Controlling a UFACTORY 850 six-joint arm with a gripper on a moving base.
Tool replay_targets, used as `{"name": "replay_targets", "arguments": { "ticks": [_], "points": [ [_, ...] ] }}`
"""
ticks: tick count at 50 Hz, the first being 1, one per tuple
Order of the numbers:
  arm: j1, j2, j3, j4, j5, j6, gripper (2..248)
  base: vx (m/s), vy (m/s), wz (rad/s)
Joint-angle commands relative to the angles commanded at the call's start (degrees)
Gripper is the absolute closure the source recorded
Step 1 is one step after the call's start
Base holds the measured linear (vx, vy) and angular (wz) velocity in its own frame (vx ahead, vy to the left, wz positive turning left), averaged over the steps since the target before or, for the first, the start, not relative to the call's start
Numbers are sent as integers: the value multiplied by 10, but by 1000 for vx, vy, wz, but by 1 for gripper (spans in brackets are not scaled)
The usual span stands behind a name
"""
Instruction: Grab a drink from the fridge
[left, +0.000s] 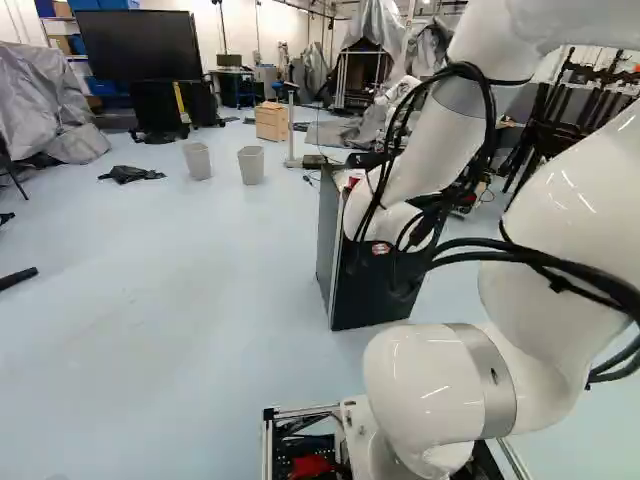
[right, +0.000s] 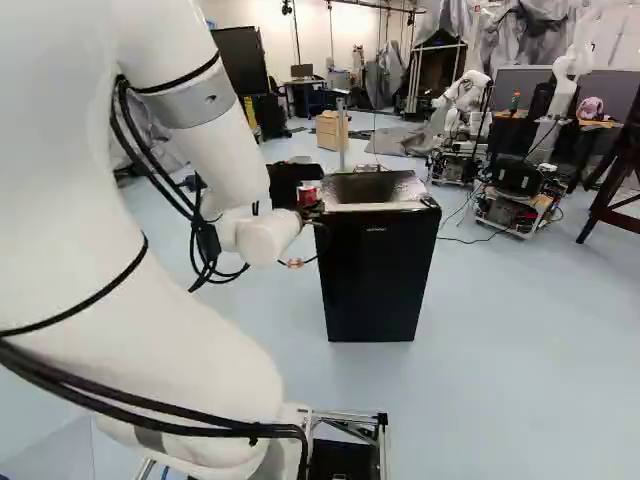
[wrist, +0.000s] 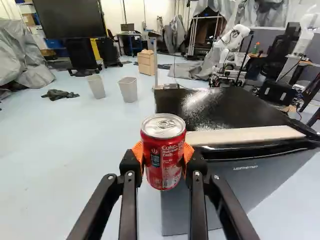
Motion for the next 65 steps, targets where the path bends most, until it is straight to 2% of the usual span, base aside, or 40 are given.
{"name": "replay_targets", "arguments": {
  "ticks": [16,32,65],
  "points": [
    [19,50,52,15,-14,-4,153,0,0,0],
    [31,84,87,25,-23,-7,153,0,0,0],
    [39,105,108,31,-29,-8,153,0,0,0]
  ]
}}
